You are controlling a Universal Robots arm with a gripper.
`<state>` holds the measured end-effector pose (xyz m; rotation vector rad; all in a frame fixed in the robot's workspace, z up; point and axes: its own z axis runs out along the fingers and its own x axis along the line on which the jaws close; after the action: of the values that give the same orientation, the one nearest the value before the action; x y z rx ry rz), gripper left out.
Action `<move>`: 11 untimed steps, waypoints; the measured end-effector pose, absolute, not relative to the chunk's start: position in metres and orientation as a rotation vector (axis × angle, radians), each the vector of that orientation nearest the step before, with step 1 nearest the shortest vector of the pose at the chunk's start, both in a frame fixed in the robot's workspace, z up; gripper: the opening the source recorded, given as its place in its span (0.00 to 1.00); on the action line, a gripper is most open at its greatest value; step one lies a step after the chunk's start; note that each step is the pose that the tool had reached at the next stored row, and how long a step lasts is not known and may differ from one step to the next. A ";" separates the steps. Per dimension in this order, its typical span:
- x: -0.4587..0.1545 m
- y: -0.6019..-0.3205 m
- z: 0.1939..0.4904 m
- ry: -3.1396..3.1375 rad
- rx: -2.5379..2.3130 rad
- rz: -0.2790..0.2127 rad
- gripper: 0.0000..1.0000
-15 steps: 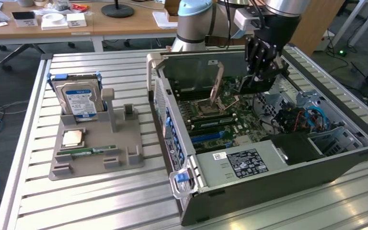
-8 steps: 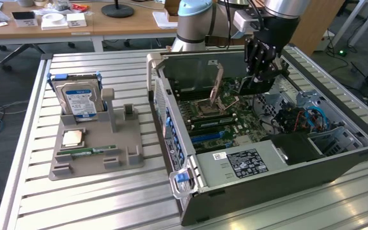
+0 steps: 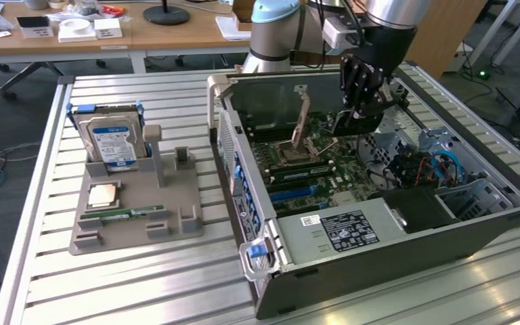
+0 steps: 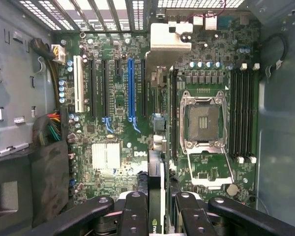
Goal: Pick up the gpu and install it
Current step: 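Insert the gpu into the slot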
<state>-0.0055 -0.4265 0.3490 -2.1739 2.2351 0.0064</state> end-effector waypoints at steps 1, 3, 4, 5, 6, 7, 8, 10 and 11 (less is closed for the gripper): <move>-0.006 -0.426 0.348 2.235 -2.173 0.005 0.26; -0.008 -0.426 0.347 2.233 -2.172 0.003 0.26; -0.009 -0.426 0.347 2.233 -2.172 0.001 0.26; -0.010 -0.426 0.346 2.232 -2.171 0.000 0.26; -0.011 -0.427 0.346 2.231 -2.170 -0.002 0.26; -0.012 -0.427 0.346 2.231 -2.170 -0.003 0.26; -0.012 -0.427 0.346 2.230 -2.170 -0.003 0.26; -0.013 -0.430 0.346 2.228 -2.171 -0.005 0.26; -0.013 -0.432 0.346 2.227 -2.171 -0.005 0.26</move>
<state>-0.0128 -0.4317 0.3455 -2.1714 2.2266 -0.0053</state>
